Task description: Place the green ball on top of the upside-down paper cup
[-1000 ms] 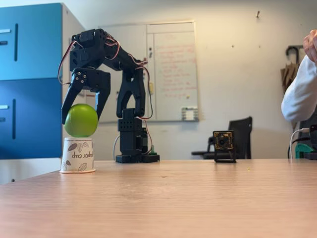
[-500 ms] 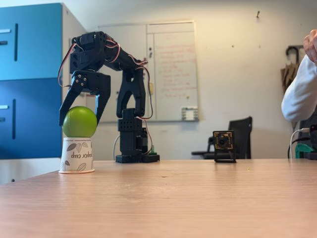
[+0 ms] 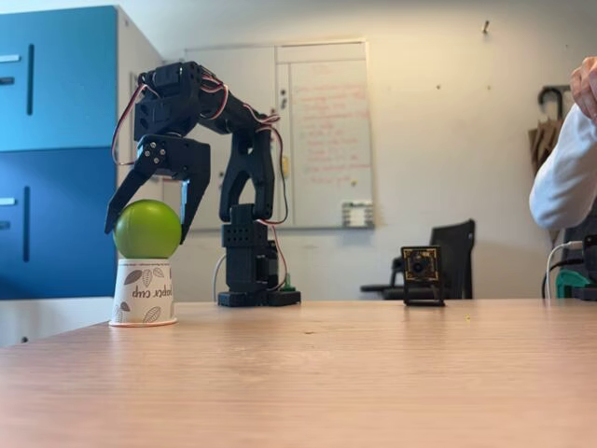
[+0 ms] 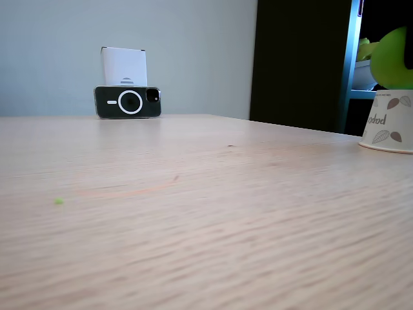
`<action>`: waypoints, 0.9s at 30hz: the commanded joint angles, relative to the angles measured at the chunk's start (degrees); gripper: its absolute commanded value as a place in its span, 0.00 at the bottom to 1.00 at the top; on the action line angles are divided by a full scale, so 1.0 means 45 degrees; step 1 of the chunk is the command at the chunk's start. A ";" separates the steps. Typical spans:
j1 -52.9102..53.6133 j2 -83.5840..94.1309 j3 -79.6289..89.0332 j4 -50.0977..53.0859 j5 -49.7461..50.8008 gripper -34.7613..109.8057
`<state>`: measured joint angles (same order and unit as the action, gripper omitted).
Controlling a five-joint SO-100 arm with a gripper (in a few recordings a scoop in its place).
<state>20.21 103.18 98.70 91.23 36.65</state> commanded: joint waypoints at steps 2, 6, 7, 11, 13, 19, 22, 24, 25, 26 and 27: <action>-0.0039 0.0625 0.0117 -0.0059 0.0098 0.51; 0.0039 0.0703 0.0391 -0.0156 0.0098 0.53; 0.0039 0.0723 0.0449 -0.0195 0.0117 0.53; 0.0059 0.0781 0.0586 -0.0410 0.0195 0.54; 0.0000 0.0820 0.0586 -0.0488 0.0215 0.55; -0.0078 0.1191 0.0625 -0.0527 0.0371 0.56; -0.0098 0.1504 0.0684 -0.0527 0.0371 0.58; -0.0098 0.1836 0.0859 -0.0527 0.0430 0.59; -0.0117 0.2012 0.0977 -0.0508 0.0469 0.59; -0.0117 0.2168 0.1074 -0.0469 0.0508 0.60; -0.0117 0.2305 0.1191 -0.0449 0.0527 0.61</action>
<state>20.13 110.48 103.71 89.12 38.50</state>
